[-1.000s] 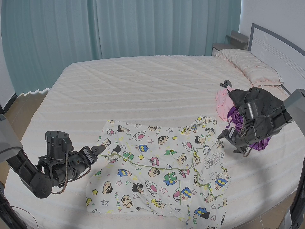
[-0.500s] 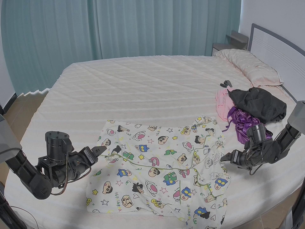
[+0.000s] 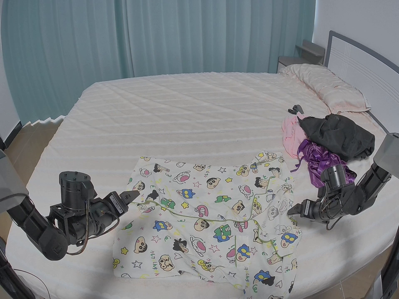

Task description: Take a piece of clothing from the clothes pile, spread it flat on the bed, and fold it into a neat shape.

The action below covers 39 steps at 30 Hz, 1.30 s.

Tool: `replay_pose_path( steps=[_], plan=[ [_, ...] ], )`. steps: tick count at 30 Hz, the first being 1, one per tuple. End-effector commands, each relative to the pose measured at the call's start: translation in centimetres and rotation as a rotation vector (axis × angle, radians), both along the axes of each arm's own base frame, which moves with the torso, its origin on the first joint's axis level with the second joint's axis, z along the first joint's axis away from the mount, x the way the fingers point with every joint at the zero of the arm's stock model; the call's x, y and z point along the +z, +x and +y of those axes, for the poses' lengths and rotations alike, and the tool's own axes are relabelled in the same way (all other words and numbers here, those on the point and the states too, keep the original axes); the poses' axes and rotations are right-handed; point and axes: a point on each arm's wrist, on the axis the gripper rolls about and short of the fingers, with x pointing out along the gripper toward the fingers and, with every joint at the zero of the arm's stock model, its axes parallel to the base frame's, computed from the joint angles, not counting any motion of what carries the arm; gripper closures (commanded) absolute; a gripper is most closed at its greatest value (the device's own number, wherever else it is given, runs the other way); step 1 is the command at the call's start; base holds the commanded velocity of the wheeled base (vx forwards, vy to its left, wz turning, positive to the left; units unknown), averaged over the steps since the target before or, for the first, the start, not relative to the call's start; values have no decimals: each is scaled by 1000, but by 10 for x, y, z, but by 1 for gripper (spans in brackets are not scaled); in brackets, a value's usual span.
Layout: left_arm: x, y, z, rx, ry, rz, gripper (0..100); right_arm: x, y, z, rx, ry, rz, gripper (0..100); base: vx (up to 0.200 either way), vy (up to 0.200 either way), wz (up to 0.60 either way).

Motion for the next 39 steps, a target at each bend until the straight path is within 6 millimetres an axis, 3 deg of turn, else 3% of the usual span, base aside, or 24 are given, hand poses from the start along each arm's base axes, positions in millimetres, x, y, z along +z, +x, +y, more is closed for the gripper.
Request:
replay_pose_path(
  steps=[1, 2, 3, 9, 21, 32, 39],
  plan=[
    [0, 0, 0, 0, 0, 1, 0, -8, 4, 6, 25, -9, 12, 0, 0, 0, 0],
    [0, 0, 0, 0, 0, 1, 0, -9, 5, 9, 34, -9, 12, 0, 0, 0, 0],
    [0, 0, 0, 0, 0, 1, 0, -9, 7, 12, 42, -9, 10, 100, 0, 0, 0],
    [0, 1, 0, 3, 0, -3, 0, -16, 12, 22, 64, -27, 21, 100, 0, 0, 0],
    [0, 1, 0, 3, 0, -3, 0, -16, 9, 19, 49, -25, 31, 100, 0, 0, 0],
    [4, -1, 1, 3, -5, -17, 0, 30, -4, 6, 19, -30, -19, 100, 0, 0, 0],
    [4, -1, 0, 2, -6, -17, 0, 42, -9, 4, 59, -75, -11, 100, 0, 0, 0]
  ],
)
